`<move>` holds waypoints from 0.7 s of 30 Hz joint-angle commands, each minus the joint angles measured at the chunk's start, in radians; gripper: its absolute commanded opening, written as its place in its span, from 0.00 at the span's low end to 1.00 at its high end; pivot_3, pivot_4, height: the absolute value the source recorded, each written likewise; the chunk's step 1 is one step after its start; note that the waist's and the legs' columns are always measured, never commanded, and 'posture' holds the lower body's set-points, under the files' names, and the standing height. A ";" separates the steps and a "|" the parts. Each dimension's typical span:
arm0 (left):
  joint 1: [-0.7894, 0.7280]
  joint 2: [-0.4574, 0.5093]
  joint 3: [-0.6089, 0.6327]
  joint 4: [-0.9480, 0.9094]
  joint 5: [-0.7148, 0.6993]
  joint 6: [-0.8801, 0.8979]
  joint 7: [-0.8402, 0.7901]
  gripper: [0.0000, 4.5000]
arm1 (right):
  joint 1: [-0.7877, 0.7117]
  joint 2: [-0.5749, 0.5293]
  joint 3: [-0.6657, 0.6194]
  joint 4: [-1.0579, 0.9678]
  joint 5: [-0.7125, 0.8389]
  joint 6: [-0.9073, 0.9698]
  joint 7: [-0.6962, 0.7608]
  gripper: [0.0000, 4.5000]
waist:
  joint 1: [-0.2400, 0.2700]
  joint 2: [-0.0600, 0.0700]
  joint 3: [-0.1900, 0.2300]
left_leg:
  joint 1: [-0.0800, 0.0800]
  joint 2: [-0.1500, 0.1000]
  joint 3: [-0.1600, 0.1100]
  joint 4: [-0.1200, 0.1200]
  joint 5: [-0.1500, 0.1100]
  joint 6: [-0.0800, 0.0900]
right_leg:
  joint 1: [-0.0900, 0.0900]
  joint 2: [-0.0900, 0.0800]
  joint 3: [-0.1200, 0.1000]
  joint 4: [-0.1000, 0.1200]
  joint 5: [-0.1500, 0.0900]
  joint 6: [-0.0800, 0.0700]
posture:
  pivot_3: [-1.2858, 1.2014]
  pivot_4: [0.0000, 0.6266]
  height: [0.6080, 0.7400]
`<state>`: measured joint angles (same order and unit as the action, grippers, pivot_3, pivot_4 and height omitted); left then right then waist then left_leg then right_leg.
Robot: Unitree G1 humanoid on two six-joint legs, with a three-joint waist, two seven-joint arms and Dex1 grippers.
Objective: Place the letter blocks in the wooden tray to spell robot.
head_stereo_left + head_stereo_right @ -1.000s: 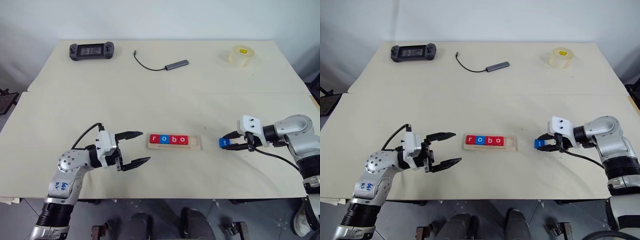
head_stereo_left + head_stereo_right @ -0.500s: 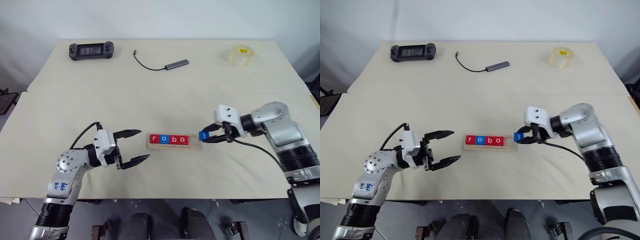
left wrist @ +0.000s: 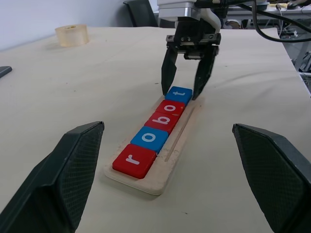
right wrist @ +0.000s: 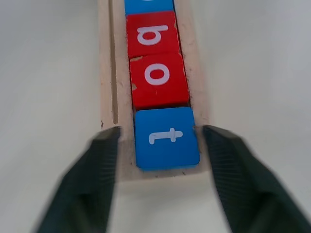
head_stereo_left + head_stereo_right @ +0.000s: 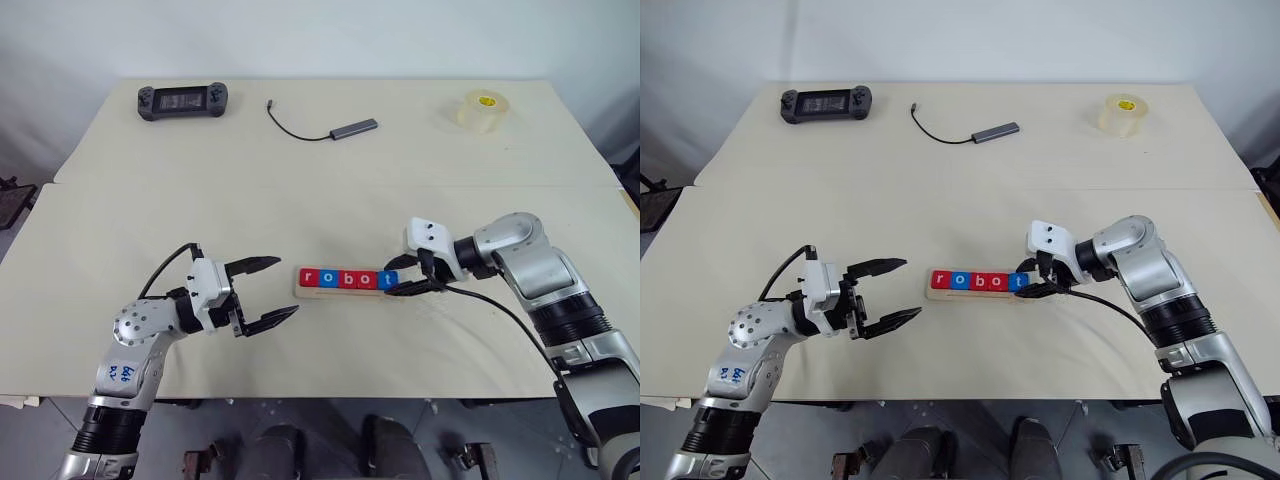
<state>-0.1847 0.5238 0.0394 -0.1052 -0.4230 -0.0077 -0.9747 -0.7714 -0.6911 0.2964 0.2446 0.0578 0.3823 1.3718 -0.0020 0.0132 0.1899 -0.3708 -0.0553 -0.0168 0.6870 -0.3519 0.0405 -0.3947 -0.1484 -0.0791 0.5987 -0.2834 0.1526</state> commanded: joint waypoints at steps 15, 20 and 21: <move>0.002 0.003 0.013 -0.009 0.004 -0.020 0.008 1.00 | 0.067 -0.096 -0.082 -0.041 0.056 0.003 -0.001 0.36 | -0.002 0.000 0.000 | 0.000 0.001 0.001 0.000 0.000 0.000 | 0.000 0.000 0.000 0.000 0.000 0.000 | 0.52 0.24 1.00; -0.003 0.011 0.016 -0.005 0.003 -0.018 0.001 1.00 | 0.046 -0.054 -0.070 -0.015 0.040 -0.005 -0.036 0.01 | 0.000 0.000 0.000 | 0.000 0.000 0.001 0.000 0.000 0.000 | 0.000 0.000 0.000 0.000 0.000 0.000 | 0.52 0.24 1.00; -0.003 0.013 0.019 -0.004 0.003 -0.018 0.000 1.00 | 0.041 -0.048 -0.069 -0.014 0.038 -0.001 -0.041 0.01 | 0.000 0.000 0.000 | 0.000 0.000 0.001 0.000 0.000 0.000 | 0.000 0.000 0.000 0.000 0.000 0.000 | 0.52 0.24 1.00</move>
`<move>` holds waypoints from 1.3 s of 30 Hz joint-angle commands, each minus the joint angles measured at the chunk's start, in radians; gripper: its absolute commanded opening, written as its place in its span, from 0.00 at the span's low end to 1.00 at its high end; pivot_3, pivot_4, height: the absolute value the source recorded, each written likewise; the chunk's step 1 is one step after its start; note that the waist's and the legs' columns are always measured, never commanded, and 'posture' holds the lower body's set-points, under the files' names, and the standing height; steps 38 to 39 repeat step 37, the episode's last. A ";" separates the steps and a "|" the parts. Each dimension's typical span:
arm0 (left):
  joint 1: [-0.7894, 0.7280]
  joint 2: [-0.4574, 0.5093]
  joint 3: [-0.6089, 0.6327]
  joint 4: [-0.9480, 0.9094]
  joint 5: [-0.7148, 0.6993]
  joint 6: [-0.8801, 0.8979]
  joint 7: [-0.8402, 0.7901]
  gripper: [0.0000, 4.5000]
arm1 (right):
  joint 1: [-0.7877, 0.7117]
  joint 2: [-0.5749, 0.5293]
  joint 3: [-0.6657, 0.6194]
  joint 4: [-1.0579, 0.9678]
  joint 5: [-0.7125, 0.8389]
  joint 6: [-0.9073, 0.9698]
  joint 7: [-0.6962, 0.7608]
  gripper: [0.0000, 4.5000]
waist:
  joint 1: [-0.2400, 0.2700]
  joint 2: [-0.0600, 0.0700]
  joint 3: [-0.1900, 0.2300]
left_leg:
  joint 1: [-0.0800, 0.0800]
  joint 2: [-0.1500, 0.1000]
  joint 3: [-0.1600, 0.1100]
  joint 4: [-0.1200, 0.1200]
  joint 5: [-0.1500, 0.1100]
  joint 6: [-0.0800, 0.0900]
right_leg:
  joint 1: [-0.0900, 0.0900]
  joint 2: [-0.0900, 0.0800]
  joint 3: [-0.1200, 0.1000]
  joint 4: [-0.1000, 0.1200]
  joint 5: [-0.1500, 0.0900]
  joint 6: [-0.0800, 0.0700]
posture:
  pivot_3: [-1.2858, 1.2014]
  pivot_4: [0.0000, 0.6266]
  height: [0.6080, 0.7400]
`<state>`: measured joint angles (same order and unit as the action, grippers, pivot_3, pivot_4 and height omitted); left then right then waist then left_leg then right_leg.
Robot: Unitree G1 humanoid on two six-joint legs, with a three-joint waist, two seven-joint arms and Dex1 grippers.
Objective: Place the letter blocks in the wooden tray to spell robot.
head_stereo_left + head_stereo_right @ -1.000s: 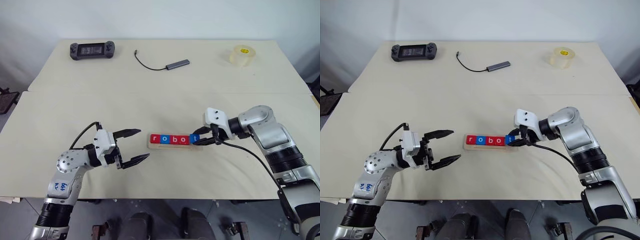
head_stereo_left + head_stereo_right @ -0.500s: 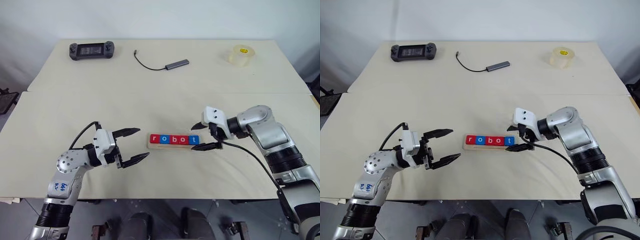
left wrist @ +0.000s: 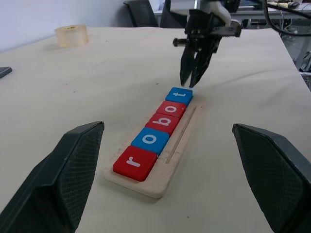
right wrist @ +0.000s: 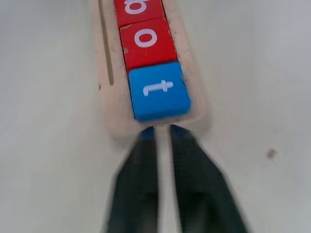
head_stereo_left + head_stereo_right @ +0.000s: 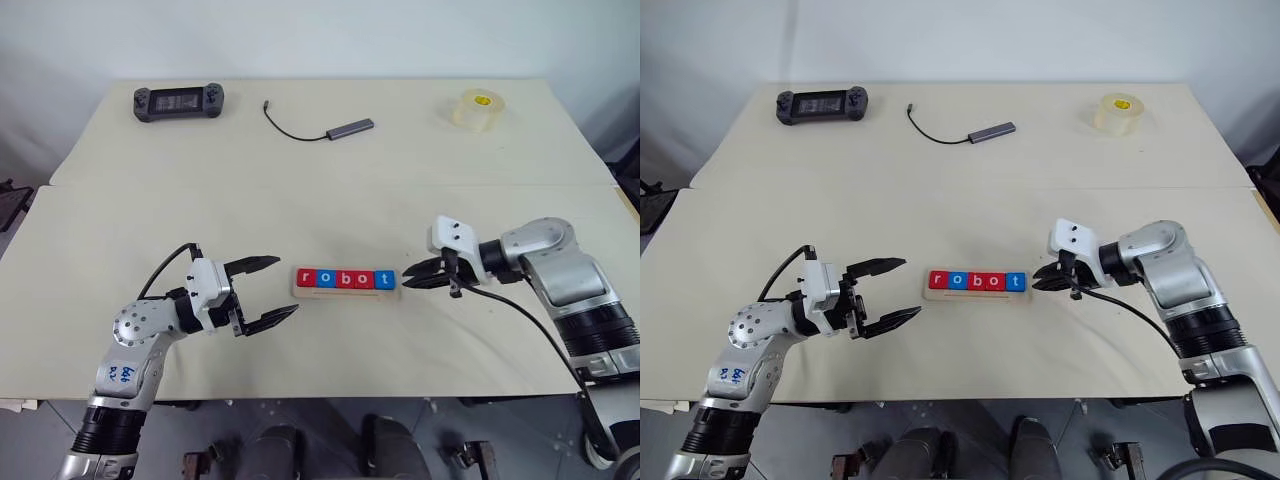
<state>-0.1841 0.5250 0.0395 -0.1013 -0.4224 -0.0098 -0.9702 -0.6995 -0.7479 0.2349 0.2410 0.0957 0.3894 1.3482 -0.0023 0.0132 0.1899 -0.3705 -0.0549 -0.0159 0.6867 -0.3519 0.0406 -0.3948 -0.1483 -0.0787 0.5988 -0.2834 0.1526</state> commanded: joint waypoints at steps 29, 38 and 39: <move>0.031 0.149 0.125 0.078 -0.012 0.013 -0.051 1.00 | 0.533 0.030 -0.529 -0.262 0.396 -0.364 -0.087 1.00 | 0.010 0.000 0.000 | 0.002 0.001 0.001 -0.001 0.000 0.000 | 0.002 0.001 0.001 0.000 0.000 0.000 | 0.52 0.24 1.00; 0.026 0.145 0.153 0.072 0.010 0.001 0.001 1.00 | 0.567 0.034 -0.538 -0.272 0.417 -0.358 -0.145 1.00 | 0.012 0.000 0.000 | 0.002 0.001 0.001 -0.001 0.000 0.000 | 0.002 0.000 0.001 0.000 0.000 0.000 | 0.52 0.24 1.00; 0.026 0.145 0.153 0.072 0.010 0.001 0.001 1.00 | 0.567 0.034 -0.538 -0.272 0.417 -0.358 -0.145 1.00 | 0.012 0.000 0.000 | 0.002 0.001 0.001 -0.001 0.000 0.000 | 0.002 0.000 0.001 0.000 0.000 0.000 | 0.52 0.24 1.00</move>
